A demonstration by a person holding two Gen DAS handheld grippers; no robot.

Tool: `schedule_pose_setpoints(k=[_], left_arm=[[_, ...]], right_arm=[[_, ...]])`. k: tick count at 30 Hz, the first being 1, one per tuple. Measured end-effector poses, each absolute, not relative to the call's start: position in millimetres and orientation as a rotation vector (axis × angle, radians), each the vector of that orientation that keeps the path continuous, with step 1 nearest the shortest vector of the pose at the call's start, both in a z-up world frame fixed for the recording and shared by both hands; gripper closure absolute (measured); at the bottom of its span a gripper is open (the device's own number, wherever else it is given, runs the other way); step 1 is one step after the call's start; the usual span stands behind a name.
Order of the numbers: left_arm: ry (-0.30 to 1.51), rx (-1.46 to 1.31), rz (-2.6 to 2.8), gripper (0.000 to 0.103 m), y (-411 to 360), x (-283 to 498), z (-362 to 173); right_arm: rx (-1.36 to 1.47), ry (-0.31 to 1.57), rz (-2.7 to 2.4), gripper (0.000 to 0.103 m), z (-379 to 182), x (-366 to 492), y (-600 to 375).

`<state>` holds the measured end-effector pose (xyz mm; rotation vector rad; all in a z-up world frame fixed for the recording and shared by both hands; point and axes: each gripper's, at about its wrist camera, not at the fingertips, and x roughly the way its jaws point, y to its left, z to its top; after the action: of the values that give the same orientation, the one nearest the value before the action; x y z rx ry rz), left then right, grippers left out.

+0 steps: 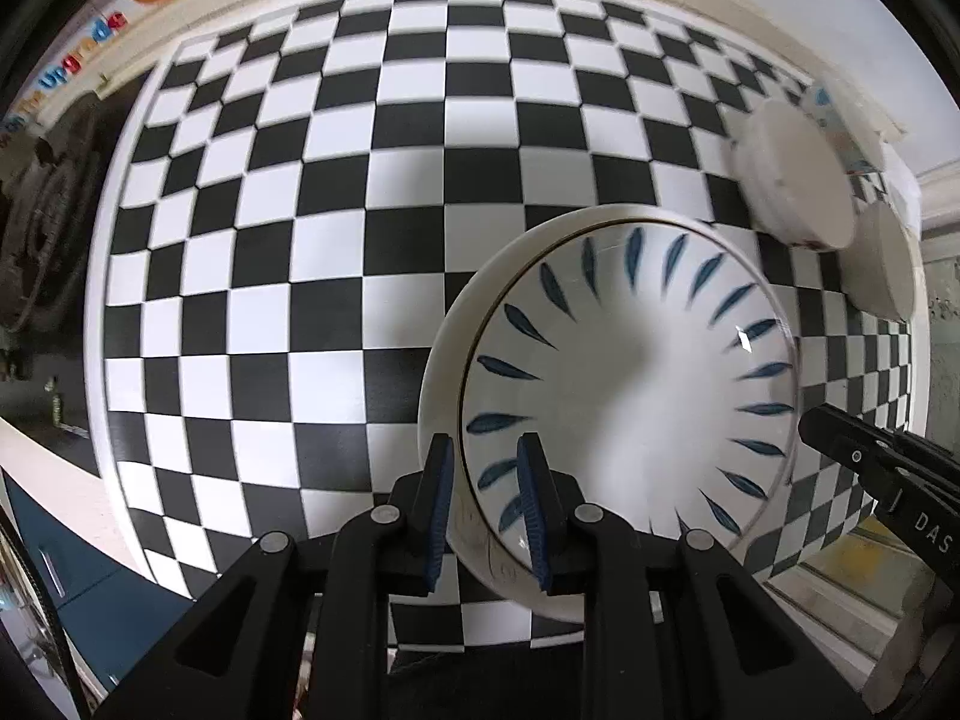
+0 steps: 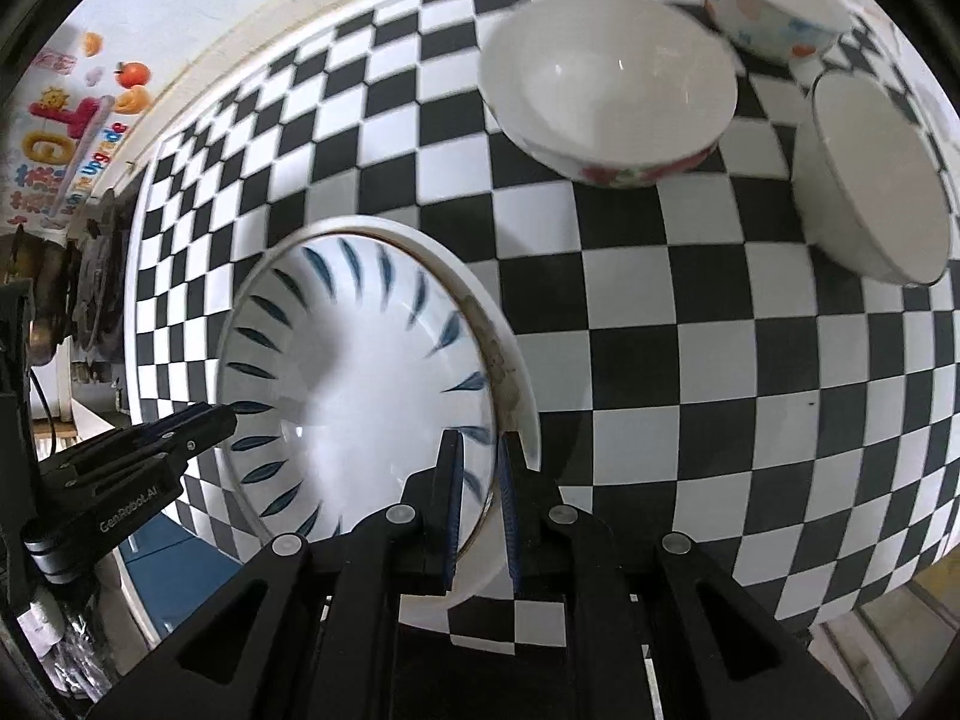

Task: Organize plates and bowls
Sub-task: 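Carry the blue-striped plate onto the plate stack and open both grippers, then raise both grippers away from the plate stack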

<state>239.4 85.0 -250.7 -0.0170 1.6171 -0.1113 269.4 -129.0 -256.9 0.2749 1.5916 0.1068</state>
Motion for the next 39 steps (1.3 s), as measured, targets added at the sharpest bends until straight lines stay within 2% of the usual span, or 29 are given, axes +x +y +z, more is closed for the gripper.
schedule_pose_setpoints(k=[19, 21, 23, 25, 29, 31, 33, 35, 39], left_arm=[[1.314, -0.004, -0.171, 0.083, 101.7, 155.5, -85.0], [1.291, 0.001, -0.173, 0.082, 104.0, 146.0, -72.9], [1.270, -0.006, -0.176, 0.077, 105.7, 136.2, -62.1], [1.254, -0.007, -0.171, 0.074, 107.1, 128.0, -53.1], [1.209, 0.008, -0.164, 0.071, 107.5, 114.1, -36.8], [1.189, 0.011, -0.167, 0.065, 108.7, 108.9, -29.9], [1.177, 0.006, -0.177, 0.051, 109.5, 104.4, -24.0], [1.164, -0.004, -0.183, 0.043, 110.5, 100.2, -19.3], [1.137, -0.001, -0.180, 0.043, 112.1, 92.9, -10.9]], right_arm=[[0.161, 1.316, 0.146, 0.088, -90.3, 162.4, -84.5], [0.149, 1.298, 0.148, 0.081, -75.8, 150.4, -79.3], [0.144, 1.273, 0.147, 0.058, -63.0, 139.3, -75.8], [0.131, 1.248, 0.141, 0.043, -50.6, 130.3, -72.0], [0.122, 1.194, 0.113, 0.025, -26.4, 115.2, -70.3], [0.117, 1.179, 0.096, 0.022, -16.2, 108.0, -70.9], [0.115, 1.170, 0.090, 0.020, -9.0, 102.9, -71.5], [0.113, 1.154, 0.083, 0.019, -0.4, 95.3, -71.6], [0.111, 1.139, 0.081, 0.018, 8.6, 85.0, -69.7]])
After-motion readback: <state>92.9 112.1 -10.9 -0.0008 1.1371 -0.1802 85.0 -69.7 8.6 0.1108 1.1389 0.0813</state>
